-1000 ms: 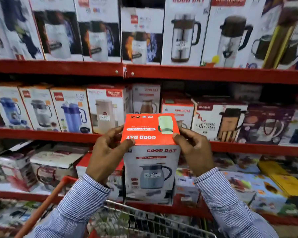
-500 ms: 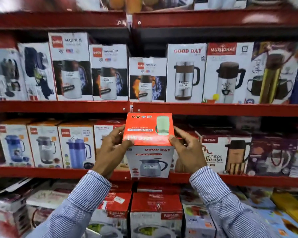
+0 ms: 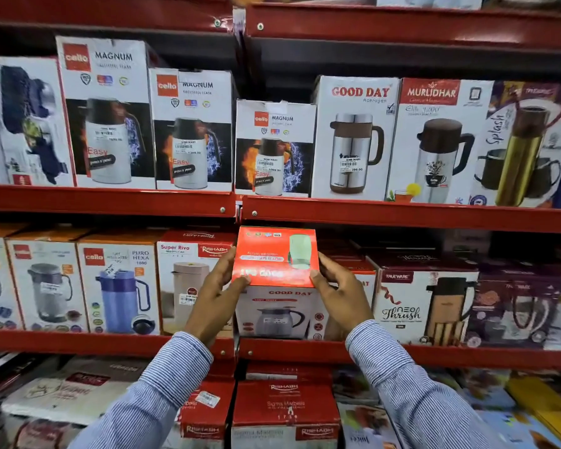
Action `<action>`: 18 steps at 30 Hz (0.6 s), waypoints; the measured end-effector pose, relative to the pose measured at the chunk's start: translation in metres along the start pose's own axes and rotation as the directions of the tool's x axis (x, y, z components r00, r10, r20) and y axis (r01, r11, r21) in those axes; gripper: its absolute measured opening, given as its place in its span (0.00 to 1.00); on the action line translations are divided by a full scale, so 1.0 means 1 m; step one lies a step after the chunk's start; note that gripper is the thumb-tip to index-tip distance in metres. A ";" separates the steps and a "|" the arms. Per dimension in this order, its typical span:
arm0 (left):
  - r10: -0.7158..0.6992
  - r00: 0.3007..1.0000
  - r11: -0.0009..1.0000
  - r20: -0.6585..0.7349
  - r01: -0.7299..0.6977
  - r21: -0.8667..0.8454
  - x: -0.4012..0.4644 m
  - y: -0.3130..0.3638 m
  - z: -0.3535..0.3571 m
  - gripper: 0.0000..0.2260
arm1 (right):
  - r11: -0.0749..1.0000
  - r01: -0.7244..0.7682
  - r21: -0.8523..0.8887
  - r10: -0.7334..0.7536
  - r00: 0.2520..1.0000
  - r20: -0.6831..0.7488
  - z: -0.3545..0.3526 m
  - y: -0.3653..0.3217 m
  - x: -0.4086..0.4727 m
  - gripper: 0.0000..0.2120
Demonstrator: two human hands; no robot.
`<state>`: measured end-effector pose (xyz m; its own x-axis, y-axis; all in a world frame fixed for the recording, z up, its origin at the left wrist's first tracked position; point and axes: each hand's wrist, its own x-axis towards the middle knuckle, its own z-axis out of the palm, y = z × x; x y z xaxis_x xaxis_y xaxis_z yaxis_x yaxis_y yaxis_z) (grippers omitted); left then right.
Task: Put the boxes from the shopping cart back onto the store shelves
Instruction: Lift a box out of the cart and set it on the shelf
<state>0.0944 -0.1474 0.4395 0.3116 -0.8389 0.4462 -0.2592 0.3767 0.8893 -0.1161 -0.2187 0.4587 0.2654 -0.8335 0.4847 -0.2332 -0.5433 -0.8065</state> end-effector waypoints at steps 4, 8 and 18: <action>-0.015 1.000 1.000 0.009 0.015 0.019 0.014 -0.006 0.005 0.24 | 0.999 -0.039 0.006 0.039 0.999 0.018 0.001 0.012 0.022 0.23; -0.036 0.997 0.997 -0.073 0.040 0.061 0.034 -0.008 0.012 0.20 | 0.997 -0.068 -0.040 0.069 0.997 0.021 0.007 0.017 0.043 0.29; 0.018 0.967 0.966 -0.253 0.048 0.253 0.051 -0.016 0.044 0.18 | 0.970 -0.027 -0.240 0.000 0.994 -0.113 0.014 0.017 0.077 0.15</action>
<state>0.0747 -0.2137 0.4433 0.5279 -0.7052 0.4732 -0.4668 0.2246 0.8554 -0.0869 -0.2908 0.4780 0.1581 -0.8394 0.5201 -0.4583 -0.5289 -0.7143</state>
